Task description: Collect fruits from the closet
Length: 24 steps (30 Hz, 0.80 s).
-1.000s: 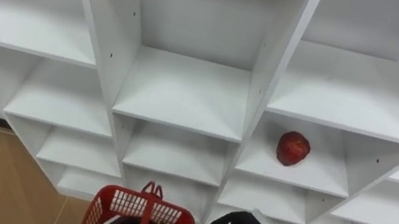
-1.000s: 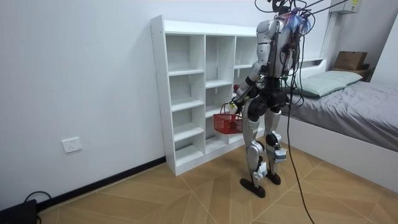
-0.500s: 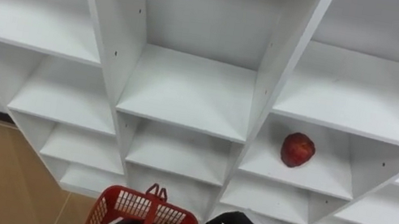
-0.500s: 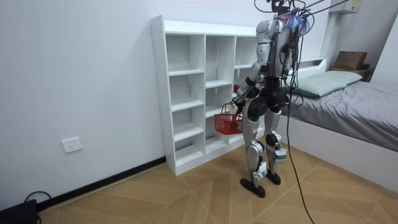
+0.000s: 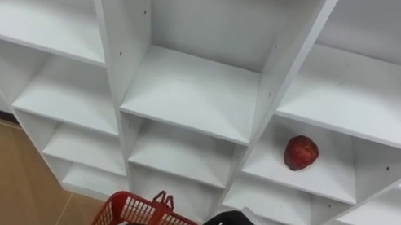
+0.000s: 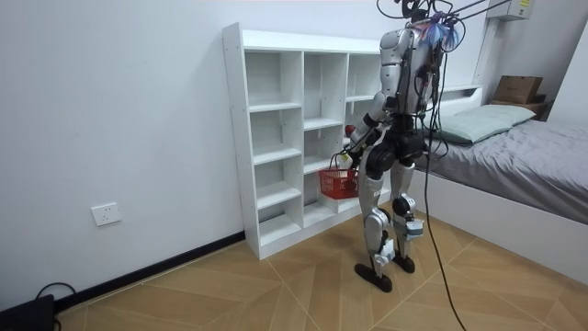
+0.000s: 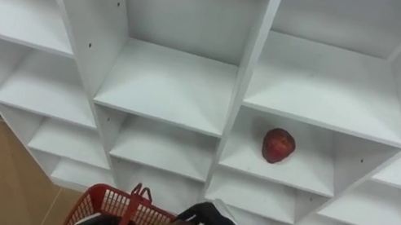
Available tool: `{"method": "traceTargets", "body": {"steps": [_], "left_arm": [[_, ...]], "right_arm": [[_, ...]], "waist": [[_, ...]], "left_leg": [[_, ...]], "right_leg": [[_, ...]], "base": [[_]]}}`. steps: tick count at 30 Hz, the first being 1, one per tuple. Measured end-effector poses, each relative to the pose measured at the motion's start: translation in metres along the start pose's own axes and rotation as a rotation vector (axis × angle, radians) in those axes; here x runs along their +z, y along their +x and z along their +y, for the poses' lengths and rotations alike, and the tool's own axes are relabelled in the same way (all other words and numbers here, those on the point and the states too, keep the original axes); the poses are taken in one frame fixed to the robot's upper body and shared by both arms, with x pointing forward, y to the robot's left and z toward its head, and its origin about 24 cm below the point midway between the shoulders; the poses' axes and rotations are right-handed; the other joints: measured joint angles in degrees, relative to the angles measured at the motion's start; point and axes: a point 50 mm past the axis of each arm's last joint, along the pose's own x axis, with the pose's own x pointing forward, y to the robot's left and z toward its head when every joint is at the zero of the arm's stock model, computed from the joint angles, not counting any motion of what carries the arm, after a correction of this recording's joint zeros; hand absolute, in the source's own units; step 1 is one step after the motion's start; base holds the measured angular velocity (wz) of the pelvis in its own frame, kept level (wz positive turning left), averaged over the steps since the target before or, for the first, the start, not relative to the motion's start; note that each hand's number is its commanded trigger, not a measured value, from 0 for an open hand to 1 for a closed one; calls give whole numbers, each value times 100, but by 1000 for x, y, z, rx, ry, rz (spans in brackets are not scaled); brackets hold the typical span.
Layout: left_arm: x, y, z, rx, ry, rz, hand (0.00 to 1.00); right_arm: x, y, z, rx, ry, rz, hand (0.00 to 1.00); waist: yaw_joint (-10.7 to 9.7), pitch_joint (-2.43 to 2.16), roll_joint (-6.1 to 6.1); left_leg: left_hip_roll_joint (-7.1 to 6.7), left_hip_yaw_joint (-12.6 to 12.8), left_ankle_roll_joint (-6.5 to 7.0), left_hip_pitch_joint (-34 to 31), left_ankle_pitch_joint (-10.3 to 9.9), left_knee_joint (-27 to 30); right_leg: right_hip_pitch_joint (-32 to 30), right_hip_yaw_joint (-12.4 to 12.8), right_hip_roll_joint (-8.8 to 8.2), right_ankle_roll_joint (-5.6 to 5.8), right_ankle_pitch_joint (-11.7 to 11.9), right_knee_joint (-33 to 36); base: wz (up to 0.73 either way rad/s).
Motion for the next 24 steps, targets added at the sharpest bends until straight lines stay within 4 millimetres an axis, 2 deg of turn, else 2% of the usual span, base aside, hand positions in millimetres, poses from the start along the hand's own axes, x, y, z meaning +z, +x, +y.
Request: {"method": "traceTargets", "body": {"steps": [11, 19, 24], "left_arm": [[-2, -1, 4, 7, 3, 8, 100], [-12, -3, 6, 2, 8, 44, 100], [-16, -4, 6, -12, 12, 58, 100]], "right_arm": [[4, 1, -4, -13, -6, -9, 100], [-9, 8, -4, -4, 25, 64, 100], [-11, 12, -10, -27, 24, 91, 100]], "waist": [[40, 14, -23], [47, 11, -28], [46, 10, -30]], "left_leg": [[-13, -66, 0, 7, 0, 11], [-15, -139, 1, 11, 0, 33], [-15, -164, 1, -12, 0, 96]], "right_leg": [[67, -55, -4, 1, 0, -8], [103, -119, -18, 7, -5, -7], [102, -144, -25, 10, -6, -8]], "base": [[3], [3], [2]]}}
